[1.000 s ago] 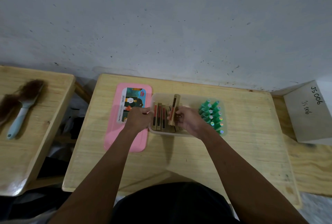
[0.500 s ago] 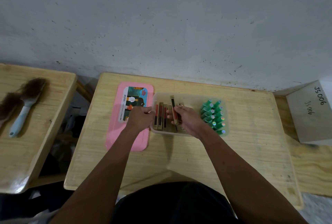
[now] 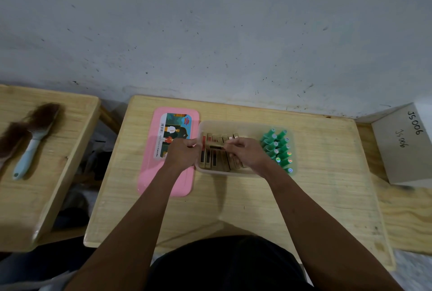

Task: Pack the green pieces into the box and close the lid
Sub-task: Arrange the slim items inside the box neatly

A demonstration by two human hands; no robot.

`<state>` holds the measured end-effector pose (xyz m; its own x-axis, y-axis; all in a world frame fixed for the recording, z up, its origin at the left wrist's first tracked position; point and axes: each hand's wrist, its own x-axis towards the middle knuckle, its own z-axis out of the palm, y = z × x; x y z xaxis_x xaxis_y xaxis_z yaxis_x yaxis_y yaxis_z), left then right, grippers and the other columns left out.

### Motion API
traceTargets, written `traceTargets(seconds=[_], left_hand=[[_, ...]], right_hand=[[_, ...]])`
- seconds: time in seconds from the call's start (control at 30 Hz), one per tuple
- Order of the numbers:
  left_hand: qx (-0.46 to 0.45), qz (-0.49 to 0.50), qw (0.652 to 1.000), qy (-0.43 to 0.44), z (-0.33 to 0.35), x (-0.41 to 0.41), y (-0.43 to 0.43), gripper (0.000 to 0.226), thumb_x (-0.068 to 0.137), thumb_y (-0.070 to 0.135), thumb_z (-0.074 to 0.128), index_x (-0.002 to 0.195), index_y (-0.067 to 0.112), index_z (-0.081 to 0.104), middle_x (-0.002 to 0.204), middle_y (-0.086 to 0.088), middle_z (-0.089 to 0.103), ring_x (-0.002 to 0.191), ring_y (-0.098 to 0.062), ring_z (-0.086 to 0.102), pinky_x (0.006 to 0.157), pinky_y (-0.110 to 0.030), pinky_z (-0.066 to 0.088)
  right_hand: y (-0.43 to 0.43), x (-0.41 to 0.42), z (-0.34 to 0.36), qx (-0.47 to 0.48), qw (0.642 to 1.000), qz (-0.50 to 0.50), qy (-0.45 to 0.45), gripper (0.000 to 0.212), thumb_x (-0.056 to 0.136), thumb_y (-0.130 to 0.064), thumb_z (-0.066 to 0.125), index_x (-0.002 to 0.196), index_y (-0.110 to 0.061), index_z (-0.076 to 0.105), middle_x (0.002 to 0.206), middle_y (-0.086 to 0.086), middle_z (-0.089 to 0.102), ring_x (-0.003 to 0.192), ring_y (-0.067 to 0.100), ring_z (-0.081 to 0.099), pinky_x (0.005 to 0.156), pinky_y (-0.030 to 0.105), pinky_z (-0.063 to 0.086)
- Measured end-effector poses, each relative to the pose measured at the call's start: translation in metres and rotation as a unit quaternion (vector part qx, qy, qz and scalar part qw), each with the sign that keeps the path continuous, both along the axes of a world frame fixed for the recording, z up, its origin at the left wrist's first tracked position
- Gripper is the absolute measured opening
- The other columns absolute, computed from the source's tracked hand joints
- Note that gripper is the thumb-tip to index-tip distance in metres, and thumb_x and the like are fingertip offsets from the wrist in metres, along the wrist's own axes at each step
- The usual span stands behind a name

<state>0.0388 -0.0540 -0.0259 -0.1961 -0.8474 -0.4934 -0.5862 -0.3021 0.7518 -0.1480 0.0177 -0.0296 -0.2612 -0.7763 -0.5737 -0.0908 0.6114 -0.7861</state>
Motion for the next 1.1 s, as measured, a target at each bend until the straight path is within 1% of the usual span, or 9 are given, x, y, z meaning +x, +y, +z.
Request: traceTargets(seconds=[0.17, 0.3, 0.43, 0.5, 0.6, 0.67, 0.83, 0.97, 1.1], left_hand=[[-0.008, 0.001, 1.000, 0.000, 0.001, 0.000, 0.001, 0.039, 0.091, 0.018, 0.061, 0.127, 0.004, 0.059, 0.124, -0.015, 0.061, 0.108, -0.027, 0.060, 0.083, -0.041, 0.058], [0.004, 0.003, 1.000, 0.004, 0.000, 0.000, 0.000, 0.039, 0.090, 0.018, 0.062, 0.127, 0.005, 0.059, 0.124, -0.016, 0.062, 0.109, -0.027, 0.060, 0.086, -0.044, 0.057], [0.013, 0.007, 1.000, 0.013, 0.001, 0.001, 0.000, 0.039, 0.090, 0.017, 0.062, 0.127, 0.004, 0.059, 0.123, -0.016, 0.062, 0.107, -0.027, 0.061, 0.085, -0.045, 0.058], [0.014, 0.009, 1.000, 0.014, 0.001, 0.001, 0.000, 0.039, 0.090, 0.018, 0.063, 0.126, 0.004, 0.059, 0.122, -0.016, 0.063, 0.110, -0.029, 0.060, 0.086, -0.046, 0.057], [0.010, 0.015, 1.000, 0.016, -0.001, 0.001, -0.001, 0.039, 0.089, 0.019, 0.064, 0.125, 0.004, 0.060, 0.119, -0.017, 0.066, 0.109, -0.030, 0.062, 0.089, -0.047, 0.056], [0.011, 0.014, 1.000, 0.017, -0.001, 0.000, 0.000, 0.039, 0.090, 0.018, 0.063, 0.126, 0.004, 0.060, 0.117, -0.016, 0.066, 0.104, -0.028, 0.064, 0.085, -0.046, 0.057], [0.011, 0.010, 1.000, 0.016, -0.001, -0.002, 0.001, 0.038, 0.091, 0.017, 0.061, 0.127, 0.006, 0.059, 0.119, -0.013, 0.064, 0.097, -0.022, 0.063, 0.079, -0.040, 0.059], [0.008, 0.004, 1.000, 0.006, -0.001, -0.001, 0.000, 0.039, 0.090, 0.018, 0.062, 0.127, 0.007, 0.059, 0.126, -0.014, 0.061, 0.112, -0.028, 0.059, 0.084, -0.043, 0.058], [0.008, 0.004, 1.000, 0.003, -0.001, -0.001, 0.000, 0.039, 0.090, 0.019, 0.062, 0.127, 0.008, 0.059, 0.126, -0.011, 0.061, 0.110, -0.027, 0.059, 0.079, -0.040, 0.059]], right_hand=[[0.001, -0.014, 0.009, -0.032, 0.995, 0.002, 0.099, 0.059, 0.072, -0.038, 0.084, 0.123, -0.021, 0.061, 0.114, -0.002, 0.059, 0.105, 0.013, 0.053, 0.083, 0.029, 0.044], [-0.008, -0.023, 0.011, 0.001, 0.993, 0.036, 0.108, 0.078, 0.059, -0.035, 0.092, 0.125, -0.028, 0.051, 0.120, 0.010, 0.062, 0.106, 0.022, 0.060, 0.089, 0.035, 0.049], [-0.026, -0.014, 0.018, 0.025, 0.983, 0.132, 0.124, 0.086, 0.063, -0.022, 0.091, 0.136, -0.020, 0.046, 0.135, 0.009, 0.052, 0.117, 0.020, 0.051, 0.093, 0.033, 0.043], [-0.034, -0.005, 0.018, 0.018, 0.983, 0.132, 0.127, 0.083, 0.066, -0.023, 0.089, 0.137, -0.019, 0.046, 0.133, 0.007, 0.053, 0.112, 0.018, 0.050, 0.088, 0.032, 0.043], [-0.041, 0.009, 0.010, 0.008, 0.991, 0.081, 0.104, 0.066, 0.073, -0.020, 0.084, 0.130, -0.016, 0.049, 0.105, 0.003, 0.065, 0.091, 0.016, 0.059, 0.075, 0.031, 0.049], [-0.042, 0.017, 0.003, 0.004, 0.996, 0.044, 0.080, 0.057, 0.078, -0.016, 0.080, 0.127, -0.013, 0.050, 0.093, -0.001, 0.067, 0.089, 0.018, 0.065, 0.080, 0.036, 0.056], [-0.036, 0.031, -0.012, -0.017, 0.986, 0.075, 0.146, 0.040, 0.086, -0.018, 0.072, 0.124, -0.014, 0.062, 0.104, -0.003, 0.064, 0.097, 0.013, 0.060, 0.087, 0.026, 0.048], [-0.037, 0.039, -0.020, -0.026, 0.981, 0.079, 0.176, 0.033, 0.085, -0.019, 0.071, 0.118, -0.021, 0.067, 0.099, 0.001, 0.072, 0.095, 0.016, 0.066, 0.092, 0.035, 0.052], [-0.038, 0.043, -0.017, -0.034, 0.974, 0.103, 0.201, 0.027, 0.087, -0.020, 0.068, 0.114, -0.018, 0.070, 0.094, 0.003, 0.074, 0.087, 0.012, 0.065, 0.060, 0.004, 0.038]])
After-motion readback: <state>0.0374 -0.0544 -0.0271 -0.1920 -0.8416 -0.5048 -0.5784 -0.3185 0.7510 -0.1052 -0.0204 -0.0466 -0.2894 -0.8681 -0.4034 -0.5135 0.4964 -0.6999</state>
